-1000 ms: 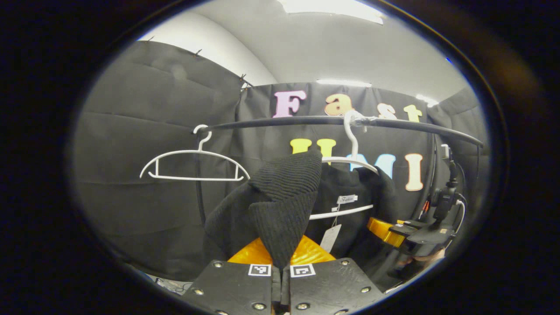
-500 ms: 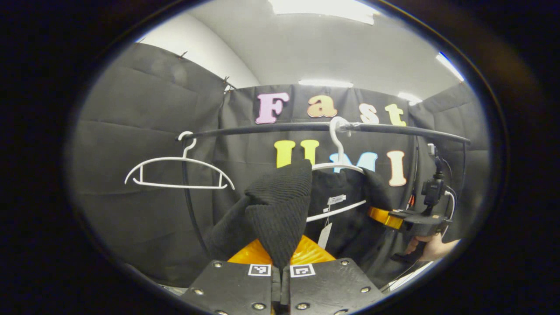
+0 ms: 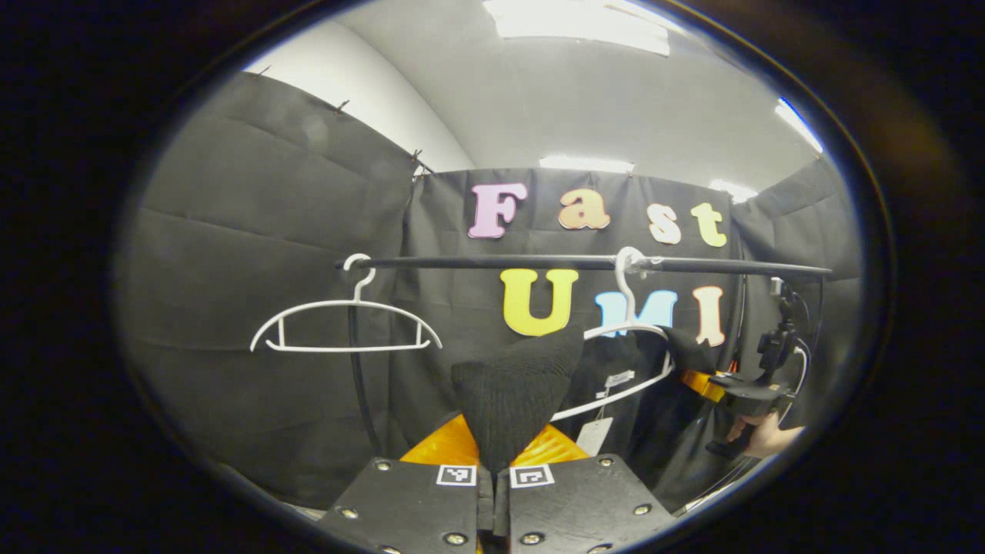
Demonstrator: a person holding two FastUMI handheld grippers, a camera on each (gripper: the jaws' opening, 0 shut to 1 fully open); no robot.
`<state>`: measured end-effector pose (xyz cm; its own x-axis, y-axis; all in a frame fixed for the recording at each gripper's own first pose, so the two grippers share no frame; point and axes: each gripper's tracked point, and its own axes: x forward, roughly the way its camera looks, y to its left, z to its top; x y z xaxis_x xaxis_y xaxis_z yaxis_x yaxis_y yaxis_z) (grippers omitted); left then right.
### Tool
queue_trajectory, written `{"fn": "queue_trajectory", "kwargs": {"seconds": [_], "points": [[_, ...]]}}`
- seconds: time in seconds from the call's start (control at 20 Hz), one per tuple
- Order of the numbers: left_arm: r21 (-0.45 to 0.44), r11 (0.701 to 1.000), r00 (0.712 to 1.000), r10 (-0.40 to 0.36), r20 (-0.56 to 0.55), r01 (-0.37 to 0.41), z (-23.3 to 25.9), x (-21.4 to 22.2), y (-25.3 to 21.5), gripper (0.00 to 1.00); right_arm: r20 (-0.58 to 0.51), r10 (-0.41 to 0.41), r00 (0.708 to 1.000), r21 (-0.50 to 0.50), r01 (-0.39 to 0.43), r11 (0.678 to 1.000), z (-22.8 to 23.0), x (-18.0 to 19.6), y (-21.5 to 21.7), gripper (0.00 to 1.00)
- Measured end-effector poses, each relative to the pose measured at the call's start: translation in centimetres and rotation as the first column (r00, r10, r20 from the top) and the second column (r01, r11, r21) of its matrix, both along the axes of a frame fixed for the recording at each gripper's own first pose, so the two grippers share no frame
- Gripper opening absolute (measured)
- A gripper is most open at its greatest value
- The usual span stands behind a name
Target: Grasp the clothes on the hanger with both hands and then place them into the laundry hamper below.
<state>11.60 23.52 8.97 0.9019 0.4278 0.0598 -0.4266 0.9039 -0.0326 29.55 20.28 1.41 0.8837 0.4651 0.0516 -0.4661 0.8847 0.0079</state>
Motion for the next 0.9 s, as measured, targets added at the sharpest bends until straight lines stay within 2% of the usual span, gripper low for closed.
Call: {"fn": "queue_trajectory", "kwargs": {"seconds": [0.2, 0.45, 0.6, 0.9], "points": [[0.034, 0.999, 0.999, 0.016, 0.035, -0.017, 1.7, -0.5, 1.4, 0.01, 0.143, -0.062, 0.988, -0.061, 0.071, 0.996, 1.4, 1.3, -1.8, 0.0], [0.073, 0.996, 0.998, 0.044, 0.036, -0.046, 2.6, -0.6, 3.4, 0.01, 0.19, -0.091, 0.977, -0.076, 0.107, 0.991, 1.4, 2.5, -2.0, 0.02], [0.06, 0.997, 0.997, 0.045, 0.064, -0.049, 3.9, -1.0, 4.0, 0.02, 0.274, -0.101, 0.956, -0.109, 0.135, 0.985, 2.4, 2.8, -2.5, 0.02], [0.082, 0.995, 0.996, 0.05, 0.076, -0.056, 5.0, -1.0, 6.6, 0.01, 0.328, -0.085, 0.941, -0.125, 0.133, 0.983, 2.4, 3.4, -1.9, 0.02]]}}
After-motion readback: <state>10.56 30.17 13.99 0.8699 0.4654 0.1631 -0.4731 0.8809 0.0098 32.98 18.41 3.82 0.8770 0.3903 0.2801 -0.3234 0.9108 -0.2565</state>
